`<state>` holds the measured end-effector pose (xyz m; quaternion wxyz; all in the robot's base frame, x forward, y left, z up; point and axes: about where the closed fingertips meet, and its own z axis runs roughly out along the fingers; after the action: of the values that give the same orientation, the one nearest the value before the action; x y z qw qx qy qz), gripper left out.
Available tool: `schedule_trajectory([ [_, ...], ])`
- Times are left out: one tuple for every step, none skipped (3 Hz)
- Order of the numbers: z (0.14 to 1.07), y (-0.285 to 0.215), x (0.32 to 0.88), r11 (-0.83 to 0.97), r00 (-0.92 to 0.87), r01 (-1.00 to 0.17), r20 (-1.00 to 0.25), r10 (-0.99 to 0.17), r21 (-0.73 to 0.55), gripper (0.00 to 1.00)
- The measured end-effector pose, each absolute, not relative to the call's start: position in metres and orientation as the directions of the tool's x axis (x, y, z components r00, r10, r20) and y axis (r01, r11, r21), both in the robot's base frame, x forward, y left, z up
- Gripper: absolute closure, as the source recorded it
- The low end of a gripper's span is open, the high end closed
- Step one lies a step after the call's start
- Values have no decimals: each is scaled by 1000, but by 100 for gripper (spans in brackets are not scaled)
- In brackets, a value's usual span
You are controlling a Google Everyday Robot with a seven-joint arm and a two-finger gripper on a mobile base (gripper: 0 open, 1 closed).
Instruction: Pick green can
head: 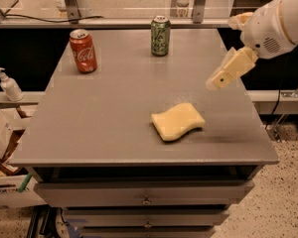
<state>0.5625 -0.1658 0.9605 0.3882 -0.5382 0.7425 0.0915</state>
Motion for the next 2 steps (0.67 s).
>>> schedule_trajectory([
  [951, -155, 589, 433, -113, -859, -724, -680, -272, 0],
  [931, -129, 653, 461, -91, -852, -795, -599, -250, 0],
])
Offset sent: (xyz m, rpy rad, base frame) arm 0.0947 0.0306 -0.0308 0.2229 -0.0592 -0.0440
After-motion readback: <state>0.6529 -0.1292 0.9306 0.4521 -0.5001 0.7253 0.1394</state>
